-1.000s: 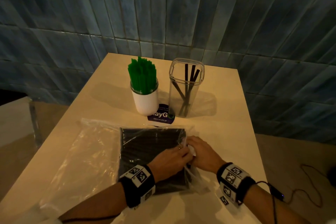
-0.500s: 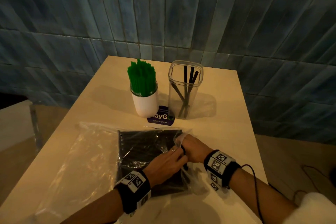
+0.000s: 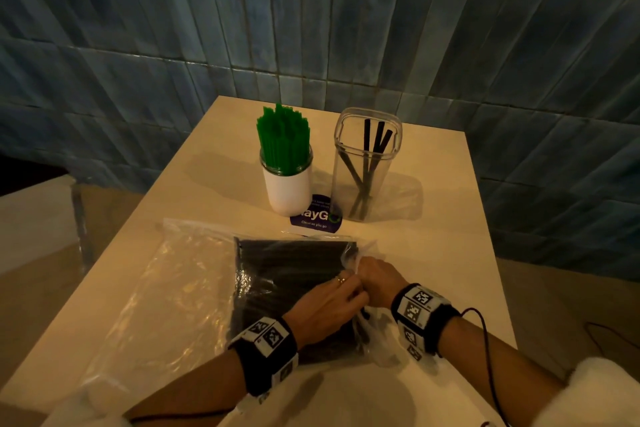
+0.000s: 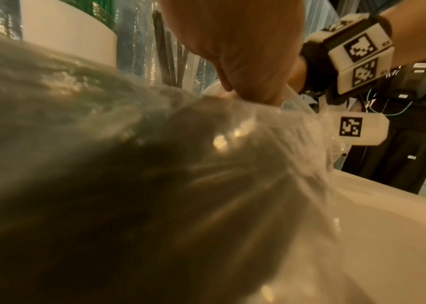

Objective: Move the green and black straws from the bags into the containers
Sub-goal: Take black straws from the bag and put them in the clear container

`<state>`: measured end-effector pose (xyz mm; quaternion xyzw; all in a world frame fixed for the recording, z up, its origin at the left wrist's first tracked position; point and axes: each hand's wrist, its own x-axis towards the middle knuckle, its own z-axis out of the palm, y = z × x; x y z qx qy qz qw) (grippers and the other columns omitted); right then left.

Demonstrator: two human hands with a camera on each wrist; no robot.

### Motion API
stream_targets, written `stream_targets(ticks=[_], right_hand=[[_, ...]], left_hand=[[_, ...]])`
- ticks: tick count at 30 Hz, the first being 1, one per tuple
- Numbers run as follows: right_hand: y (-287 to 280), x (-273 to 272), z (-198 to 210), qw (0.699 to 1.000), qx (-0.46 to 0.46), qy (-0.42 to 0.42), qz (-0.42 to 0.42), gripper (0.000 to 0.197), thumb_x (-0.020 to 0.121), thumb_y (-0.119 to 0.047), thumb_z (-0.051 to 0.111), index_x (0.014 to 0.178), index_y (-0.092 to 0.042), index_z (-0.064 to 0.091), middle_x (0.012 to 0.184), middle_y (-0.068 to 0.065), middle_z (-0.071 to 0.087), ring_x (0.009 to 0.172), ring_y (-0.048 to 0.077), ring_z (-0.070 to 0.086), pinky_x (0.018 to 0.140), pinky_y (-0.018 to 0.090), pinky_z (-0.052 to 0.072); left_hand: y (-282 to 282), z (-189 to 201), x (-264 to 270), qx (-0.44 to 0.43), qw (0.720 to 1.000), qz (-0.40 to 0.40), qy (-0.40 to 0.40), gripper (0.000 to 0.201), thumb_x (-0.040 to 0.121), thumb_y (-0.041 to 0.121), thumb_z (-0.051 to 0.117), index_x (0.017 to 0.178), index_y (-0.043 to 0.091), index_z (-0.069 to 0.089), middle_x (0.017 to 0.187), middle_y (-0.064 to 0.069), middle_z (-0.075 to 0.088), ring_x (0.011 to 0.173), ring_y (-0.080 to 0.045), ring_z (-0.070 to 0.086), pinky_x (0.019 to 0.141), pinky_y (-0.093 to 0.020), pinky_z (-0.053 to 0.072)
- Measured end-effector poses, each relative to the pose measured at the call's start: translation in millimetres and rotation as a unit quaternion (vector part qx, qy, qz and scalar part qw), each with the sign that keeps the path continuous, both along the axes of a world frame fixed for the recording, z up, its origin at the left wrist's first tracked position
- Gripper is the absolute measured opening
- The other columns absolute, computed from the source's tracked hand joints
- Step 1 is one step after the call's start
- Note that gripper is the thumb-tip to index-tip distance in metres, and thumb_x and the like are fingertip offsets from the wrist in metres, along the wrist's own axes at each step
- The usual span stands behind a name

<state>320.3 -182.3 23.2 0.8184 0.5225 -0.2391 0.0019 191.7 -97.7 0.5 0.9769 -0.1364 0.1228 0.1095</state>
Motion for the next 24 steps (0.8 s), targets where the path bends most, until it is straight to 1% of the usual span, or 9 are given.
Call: stream_targets(ticks=[3,6,7,9,10,12,18,21,24], right_hand=[[-5.7,5.1,1.2,0.998,-0.036,-0.039,-0.041,0.028,0.09,-0.029,0.054,0.113,-0.013,0.054,0.114,0.01,0.059,0.103,0.028,0.058,0.084,0.036,0.047],[-27.3,18.9,1.7,0.994,-0.041,-0.066,-0.072,0.023,0.089,-0.027,0.051,0.11,-0.017,0.055,0.11,0.008,0.061,0.099,0.027,0.06,0.075,0.032,0.045],[-37.5,24.4,1.0,0.993,-0.041,-0.075,-0.085,0.021,0.088,-0.026,0.051,0.107,-0.018,0.056,0.107,0.007,0.063,0.095,0.027,0.061,0.072,0.031,0.045],[-60.1,35.3,1.2,0.989,-0.04,-0.088,-0.114,0.017,0.088,-0.025,0.05,0.102,-0.02,0.057,0.101,0.005,0.065,0.091,0.025,0.063,0.071,0.031,0.047],[-71.6,40.1,2.8,0.987,-0.043,-0.093,-0.127,0.016,0.088,-0.024,0.05,0.102,-0.021,0.057,0.1,0.005,0.065,0.09,0.024,0.063,0.073,0.031,0.049],[-94.7,50.1,7.5,0.981,-0.053,-0.103,-0.153,0.018,0.088,-0.024,0.049,0.105,-0.024,0.057,0.101,0.003,0.065,0.092,0.023,0.063,0.077,0.033,0.051],[-145.0,75.1,21.3,0.966,-0.068,-0.121,-0.22,0.014,0.089,-0.02,0.049,0.097,-0.028,0.059,0.095,-0.001,0.065,0.084,0.017,0.063,0.074,0.028,0.052],[-161.0,85.6,37.8,0.957,-0.079,-0.118,-0.254,0.011,0.093,-0.023,0.048,0.084,-0.028,0.053,0.086,-0.005,0.061,0.072,0.01,0.056,0.062,0.02,0.042],[-170.9,89.0,67.9,0.94,-0.066,-0.136,-0.307,0.012,0.091,-0.032,0.049,0.082,-0.027,0.055,0.076,-0.006,0.056,0.065,0.009,0.054,0.057,0.022,0.041]], left_hand=[[-0.4,1.7,-0.4,0.021,0.999,0.023,-0.021,0.04,0.071,0.024,0.072,0.102,0.02,0.049,0.101,-0.001,0.061,0.085,-0.013,0.06,0.072,-0.023,0.054],[-1.6,-0.3,-1.1,0.002,0.998,0.066,0.002,0.048,0.073,0.028,0.072,0.115,0.021,0.048,0.121,-0.008,0.056,0.105,-0.022,0.06,0.087,-0.037,0.054],[-0.8,-1.7,-0.6,-0.009,0.995,0.09,0.028,0.054,0.076,0.03,0.068,0.123,0.022,0.044,0.132,-0.012,0.048,0.118,-0.027,0.053,0.097,-0.045,0.046],[1.8,-3.5,0.3,-0.045,0.985,0.138,0.098,0.064,0.085,0.035,0.056,0.14,0.027,0.023,0.153,-0.015,0.015,0.139,-0.032,0.017,0.11,-0.051,0.014],[3.6,-4.7,0.2,-0.054,0.976,0.158,0.141,0.067,0.09,0.039,0.048,0.144,0.03,0.01,0.156,-0.01,-0.003,0.141,-0.029,-0.001,0.112,-0.048,0.002],[7.8,-9.4,-0.3,-0.039,0.959,0.195,0.202,0.066,0.094,0.048,0.032,0.147,0.03,-0.003,0.153,-0.003,-0.018,0.142,-0.025,-0.015,0.115,-0.046,-0.007],[16.7,-21.2,2.8,-0.006,0.942,0.193,0.274,0.076,0.083,0.064,0.0,0.149,0.026,0.001,0.156,-0.004,-0.013,0.142,-0.023,-0.017,0.11,-0.04,-0.016],[17.3,-23.0,0.6,-0.011,0.942,0.191,0.276,0.074,0.085,0.064,-0.001,0.149,0.026,0.001,0.156,-0.003,-0.014,0.141,-0.021,-0.019,0.112,-0.04,-0.014],[16.9,-20.2,0.4,-0.02,0.938,0.196,0.284,0.067,0.093,0.06,0.011,0.148,0.026,-0.001,0.156,-0.003,-0.014,0.141,-0.021,-0.019,0.115,-0.042,-0.011]])
